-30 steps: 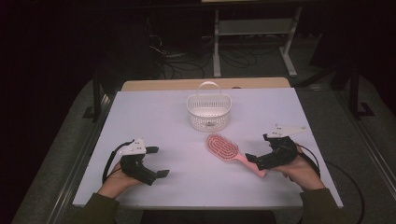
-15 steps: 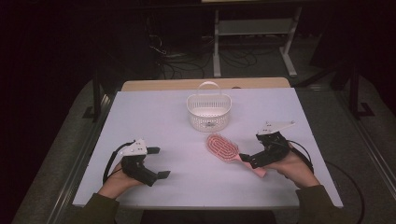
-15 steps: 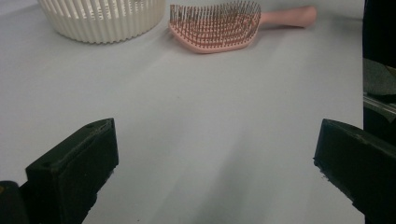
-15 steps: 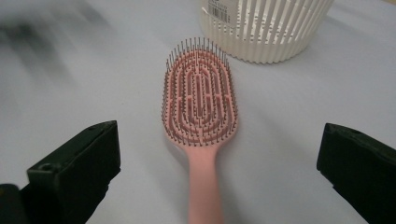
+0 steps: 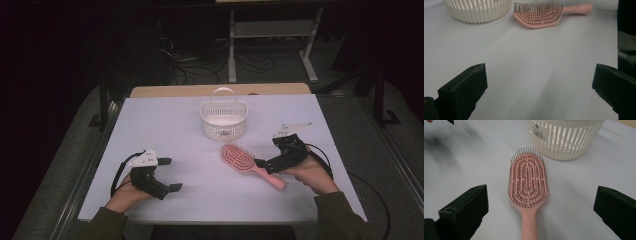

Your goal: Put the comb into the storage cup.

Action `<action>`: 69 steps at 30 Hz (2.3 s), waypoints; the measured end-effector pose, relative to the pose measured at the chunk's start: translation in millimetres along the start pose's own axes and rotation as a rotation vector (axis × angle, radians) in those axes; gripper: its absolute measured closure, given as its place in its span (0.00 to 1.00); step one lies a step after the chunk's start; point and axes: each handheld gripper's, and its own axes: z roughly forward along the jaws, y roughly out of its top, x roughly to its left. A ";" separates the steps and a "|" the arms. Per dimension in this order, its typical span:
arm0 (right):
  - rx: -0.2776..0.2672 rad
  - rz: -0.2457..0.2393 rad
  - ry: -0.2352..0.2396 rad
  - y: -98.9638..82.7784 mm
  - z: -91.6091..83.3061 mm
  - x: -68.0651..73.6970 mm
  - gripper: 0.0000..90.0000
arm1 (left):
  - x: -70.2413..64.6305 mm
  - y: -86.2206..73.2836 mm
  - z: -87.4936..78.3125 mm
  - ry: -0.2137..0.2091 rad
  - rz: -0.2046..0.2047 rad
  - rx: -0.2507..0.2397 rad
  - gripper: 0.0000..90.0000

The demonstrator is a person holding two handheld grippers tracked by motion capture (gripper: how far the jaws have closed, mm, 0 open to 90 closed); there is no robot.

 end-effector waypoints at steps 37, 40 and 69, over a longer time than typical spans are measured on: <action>-0.010 -0.030 0.018 30.9 17.6 -0.2 0.00 | 1.1 -0.2 -1.8 0.003 -0.003 -0.004 0.00; -0.012 -0.028 0.016 32.8 19.1 -0.6 0.00 | 1.3 -0.4 -1.9 0.002 -0.005 -0.005 0.00; 0.023 -0.027 0.022 35.3 27.5 0.1 0.00 | 1.1 -1.7 -3.1 0.008 -0.004 0.002 0.00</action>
